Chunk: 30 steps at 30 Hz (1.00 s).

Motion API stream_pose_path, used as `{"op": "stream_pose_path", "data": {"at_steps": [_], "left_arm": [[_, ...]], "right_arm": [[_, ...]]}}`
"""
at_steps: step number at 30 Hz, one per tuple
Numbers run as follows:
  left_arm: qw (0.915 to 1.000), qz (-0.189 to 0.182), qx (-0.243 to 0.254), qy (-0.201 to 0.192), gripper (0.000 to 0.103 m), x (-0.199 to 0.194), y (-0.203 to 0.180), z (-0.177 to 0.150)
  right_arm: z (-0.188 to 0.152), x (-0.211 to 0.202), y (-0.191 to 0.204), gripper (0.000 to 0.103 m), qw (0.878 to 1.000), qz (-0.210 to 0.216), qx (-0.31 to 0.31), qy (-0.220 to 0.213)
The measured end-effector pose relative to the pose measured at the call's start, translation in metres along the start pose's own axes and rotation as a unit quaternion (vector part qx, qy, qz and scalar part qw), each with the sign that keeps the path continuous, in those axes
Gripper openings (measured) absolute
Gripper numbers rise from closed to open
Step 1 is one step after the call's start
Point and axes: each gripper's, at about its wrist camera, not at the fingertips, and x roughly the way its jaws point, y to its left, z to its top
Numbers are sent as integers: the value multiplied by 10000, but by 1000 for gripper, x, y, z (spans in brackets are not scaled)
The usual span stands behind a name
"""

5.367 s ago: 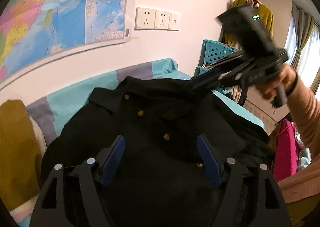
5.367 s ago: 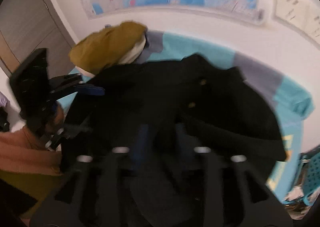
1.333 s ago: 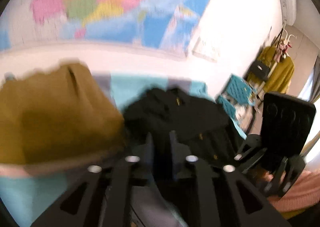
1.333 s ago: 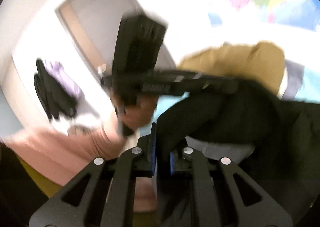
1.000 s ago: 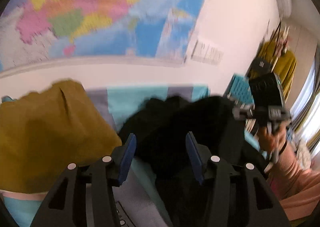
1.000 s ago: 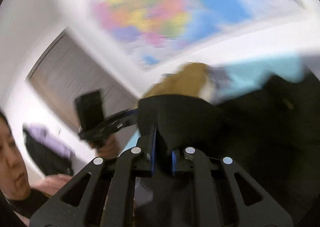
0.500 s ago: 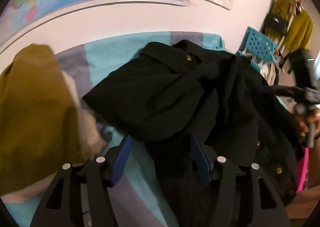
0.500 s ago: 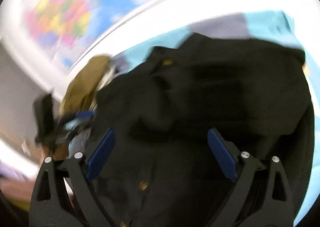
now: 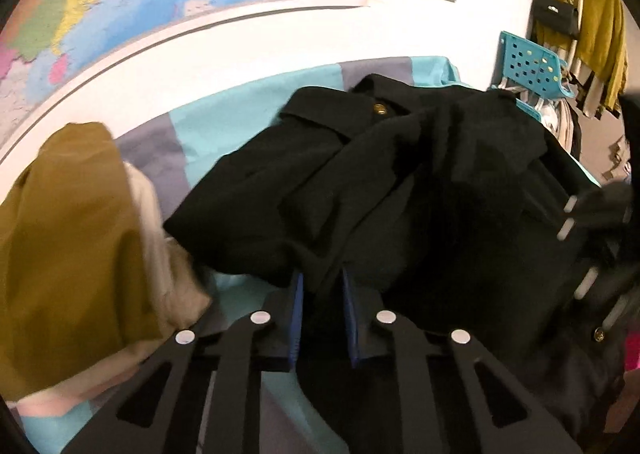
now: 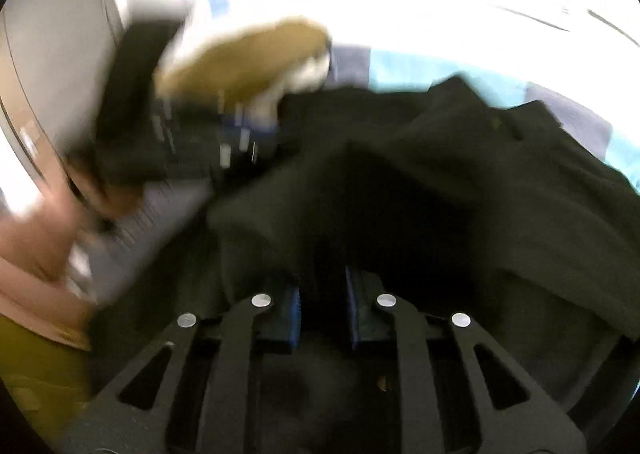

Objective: Fold large clothes

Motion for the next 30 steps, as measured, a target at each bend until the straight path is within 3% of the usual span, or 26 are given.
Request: {"op": "stream_pose_path", "data": {"at_steps": [2,4,6,8,11,12,13,16,17,19,21,22,24,25,27,28,29,30], "left_arm": [[9998,-59,-176,-62,13,-8,9,-3],[9994,-104,-312,-117,13,-15,18,-8],[9989,-77,-457,-44,13,-15,27,-15],[9986,-176,-507,30,13,-11,30,-23],[9988,-86,-452,151,21,-6,29,-32],[9990,33,-396,200,28,-6,28,-33],[9991,94,-358,226,29,-7,26,-34],[9995,99,-289,105,29,-18,24,-34],[9996,79,-267,26,29,-24,24,-34],[9995,-62,-246,-207,30,-38,25,-29],[9982,-305,-245,-459,36,-50,24,-21],[9976,-386,-261,-517,38,-51,23,-15],[9955,-665,-289,-614,39,-47,17,0],[9949,-755,-231,-630,39,-43,12,4],[9947,-885,-102,-505,39,-25,2,10],[9952,-892,-102,-383,39,-16,-3,12],[9958,-876,-109,-253,39,-7,-5,13],[9965,-820,-111,-139,38,3,-6,14]], "right_arm": [[7,-38,-28,17,9972,201,510,-508],[7,-80,-68,17,9866,327,1171,-1084],[1,-102,-104,17,9760,269,1680,-1360],[-8,-107,-144,16,9636,58,2301,-1363],[-28,-87,-185,20,9533,-329,2874,-869],[-35,-80,-192,26,9487,-534,3034,-706],[-43,-76,-199,42,9425,-729,3207,-598],[-60,-88,-205,56,9319,-654,3456,-887],[-64,-96,-203,64,9300,-672,3460,-1041],[-69,-112,-199,68,9285,-790,3385,-1305],[-67,-120,-192,74,9369,-600,3154,-1385],[-65,-119,-184,84,9428,-459,3001,-1375],[-53,-107,-176,85,9526,-481,2745,-1220],[-49,-95,-170,84,9608,-585,2513,-1016],[-40,-79,-166,64,9668,-717,2337,-744],[-34,-68,-166,29,9711,-631,2238,-545],[-28,-66,-167,11,9722,-677,2178,-533],[-23,-70,-168,11,9724,-779,2109,-620]]}}
